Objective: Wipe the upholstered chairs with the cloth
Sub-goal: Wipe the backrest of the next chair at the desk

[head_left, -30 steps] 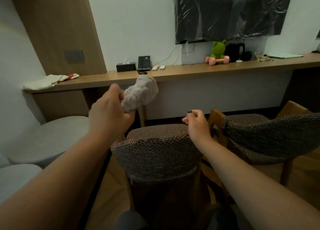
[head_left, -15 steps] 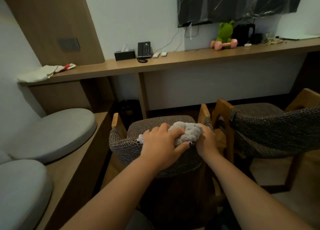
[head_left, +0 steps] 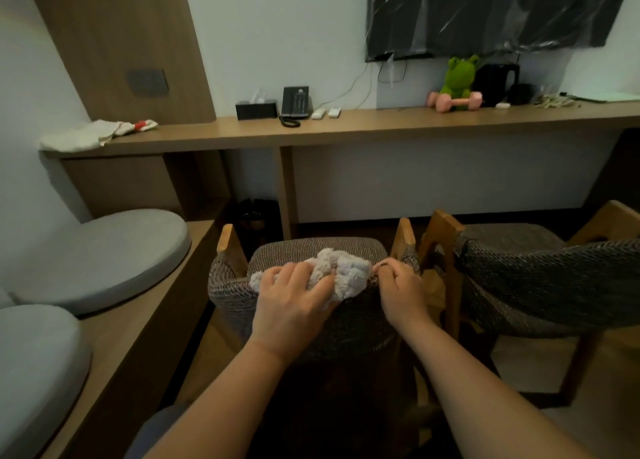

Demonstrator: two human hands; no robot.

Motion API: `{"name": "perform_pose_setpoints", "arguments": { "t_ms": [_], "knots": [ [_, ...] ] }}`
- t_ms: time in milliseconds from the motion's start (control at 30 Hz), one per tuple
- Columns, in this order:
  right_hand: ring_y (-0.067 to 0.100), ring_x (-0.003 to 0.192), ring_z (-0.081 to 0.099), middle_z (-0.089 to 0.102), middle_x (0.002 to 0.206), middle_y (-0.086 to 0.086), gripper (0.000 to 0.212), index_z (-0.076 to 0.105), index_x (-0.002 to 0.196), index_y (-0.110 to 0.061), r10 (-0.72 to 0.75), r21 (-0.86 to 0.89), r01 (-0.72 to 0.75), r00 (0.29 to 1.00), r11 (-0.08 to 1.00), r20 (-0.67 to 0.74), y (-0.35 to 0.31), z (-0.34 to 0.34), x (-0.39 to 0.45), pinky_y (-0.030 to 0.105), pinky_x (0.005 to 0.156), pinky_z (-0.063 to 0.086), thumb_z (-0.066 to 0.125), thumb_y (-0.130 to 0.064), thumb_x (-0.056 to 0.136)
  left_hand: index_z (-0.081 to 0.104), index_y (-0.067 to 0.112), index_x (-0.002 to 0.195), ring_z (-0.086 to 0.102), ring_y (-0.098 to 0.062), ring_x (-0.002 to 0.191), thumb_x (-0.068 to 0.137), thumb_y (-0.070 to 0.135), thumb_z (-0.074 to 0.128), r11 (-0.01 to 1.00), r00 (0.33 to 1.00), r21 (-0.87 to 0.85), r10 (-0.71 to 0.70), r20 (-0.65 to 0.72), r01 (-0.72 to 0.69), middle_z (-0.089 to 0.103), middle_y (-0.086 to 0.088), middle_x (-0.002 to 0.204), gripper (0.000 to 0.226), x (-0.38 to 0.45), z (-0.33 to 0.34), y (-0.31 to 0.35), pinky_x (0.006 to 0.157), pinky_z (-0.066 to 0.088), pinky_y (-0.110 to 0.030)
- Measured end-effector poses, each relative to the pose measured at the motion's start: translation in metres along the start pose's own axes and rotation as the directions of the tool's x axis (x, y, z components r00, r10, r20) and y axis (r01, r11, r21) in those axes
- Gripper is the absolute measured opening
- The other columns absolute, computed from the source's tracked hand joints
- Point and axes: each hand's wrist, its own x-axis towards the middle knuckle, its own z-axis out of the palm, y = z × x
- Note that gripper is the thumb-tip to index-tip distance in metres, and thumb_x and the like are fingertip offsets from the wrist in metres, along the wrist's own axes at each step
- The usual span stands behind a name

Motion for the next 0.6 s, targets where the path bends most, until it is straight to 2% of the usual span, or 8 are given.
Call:
{"name": "perform_pose_setpoints", "arguments": {
  "t_ms": [133, 233, 267, 333, 400, 433, 500, 600],
  "knots": [
    [0.02, 0.087, 0.057, 0.063, 0.089, 0.005, 0.033, 0.065, 0.09, -0.011, 0.036, -0.114, -0.012, 0.976, 0.993, 0.213, -0.004, -0.017, 0.009, 0.033, 0.077, 0.043, 0.036, -0.025, 0.097, 0.062, 0.014, 0.097, 0.063, -0.032, 0.083, 0.088, 0.038, 0.051, 0.982, 0.982, 0.019, -0.189, 0.019, 0.189, 0.064, -0.016, 0.094, 0.028, -0.019, -0.012, -0.018, 0.071, 0.049, -0.044],
    [0.021, 0.08, 0.057, 0.062, 0.084, 0.002, 0.031, 0.065, 0.087, -0.014, -0.007, -0.285, 0.086, 0.964, 0.955, 0.266, -0.024, -0.021, 0.015, 0.035, 0.071, 0.047, 0.037, -0.026, 0.096, 0.062, 0.008, 0.105, 0.061, -0.035, 0.086, 0.092, 0.042, 0.044, 0.909, 0.91, -0.065, -0.414, -0.017, 0.412, 0.062, -0.019, 0.101, 0.041, -0.039, -0.022, -0.041, 0.071, 0.051, -0.047],
    [0.02, 0.08, 0.057, 0.061, 0.084, -0.001, 0.031, 0.065, 0.087, -0.016, -0.041, -0.314, 0.125, 0.964, 0.941, 0.261, -0.034, -0.016, 0.016, 0.033, 0.069, 0.047, 0.038, -0.027, 0.096, 0.061, 0.008, 0.108, 0.061, -0.035, 0.089, 0.093, 0.042, 0.043, 0.91, 0.91, -0.087, -0.411, -0.056, 0.406, 0.062, -0.019, 0.105, 0.041, -0.042, -0.025, -0.045, 0.074, 0.051, -0.049],
    [0.021, 0.083, 0.058, 0.061, 0.086, -0.001, 0.03, 0.066, 0.088, -0.018, -0.08, -0.346, 0.165, 0.966, 0.924, 0.245, -0.05, 0.002, 0.014, 0.032, 0.069, 0.046, 0.039, -0.028, 0.096, 0.055, 0.014, 0.113, 0.06, -0.034, 0.098, 0.09, 0.038, 0.049, 0.961, 0.951, -0.081, -0.274, -0.144, 0.264, 0.063, -0.019, 0.111, 0.034, -0.038, -0.029, -0.042, 0.082, 0.049, -0.049],
    [0.025, 0.086, 0.061, 0.063, 0.086, 0.003, 0.028, 0.066, 0.084, -0.021, -0.037, -0.505, 0.118, 0.985, 0.855, 0.168, -0.06, 0.021, 0.008, 0.03, 0.067, 0.044, 0.041, -0.031, 0.093, 0.052, 0.019, 0.118, 0.059, -0.03, 0.105, 0.088, 0.037, 0.052, 0.991, 0.985, -0.08, -0.118, -0.122, 0.109, 0.063, -0.016, 0.117, 0.036, -0.024, -0.025, -0.031, 0.088, 0.048, -0.049],
    [0.026, 0.087, 0.062, 0.065, 0.087, 0.003, 0.026, 0.067, 0.084, -0.023, -0.026, -0.595, 0.085, 0.994, 0.8, 0.106, -0.062, 0.027, 0.005, 0.03, 0.068, 0.043, 0.044, -0.034, 0.092, 0.051, 0.021, 0.121, 0.06, -0.029, 0.108, 0.087, 0.038, 0.052, 0.994, 0.993, -0.07, -0.083, -0.08, 0.078, 0.062, -0.014, 0.12, 0.038, -0.019, -0.021, -0.027, 0.09, 0.048, -0.05],
    [0.027, 0.085, 0.062, 0.067, 0.086, 0.004, 0.025, 0.068, 0.08, -0.023, -0.021, -0.625, 0.04, 0.999, 0.779, 0.038, -0.058, 0.028, 0.005, 0.031, 0.069, 0.044, 0.049, -0.036, 0.09, 0.049, 0.023, 0.124, 0.061, -0.029, 0.108, 0.087, 0.041, 0.051, 0.995, 0.996, -0.038, -0.09, -0.026, 0.089, 0.062, -0.012, 0.121, 0.041, -0.019, -0.008, -0.024, 0.089, 0.048, -0.053],
    [0.024, 0.06, 0.053, 0.055, 0.059, 0.005, 0.04, 0.057, 0.055, -0.014, -0.031, -0.443, 0.038, 0.999, 0.896, 0.023, -0.048, 0.024, 0.007, 0.029, 0.052, 0.034, 0.046, -0.031, 0.09, 0.051, 0.024, 0.119, 0.062, -0.029, 0.102, 0.087, 0.042, 0.054, 0.982, 0.975, -0.032, -0.188, -0.122, 0.186, 0.065, -0.011, 0.112, 0.037, -0.032, 0.009, -0.027, 0.089, 0.048, -0.051]
  ]
}}
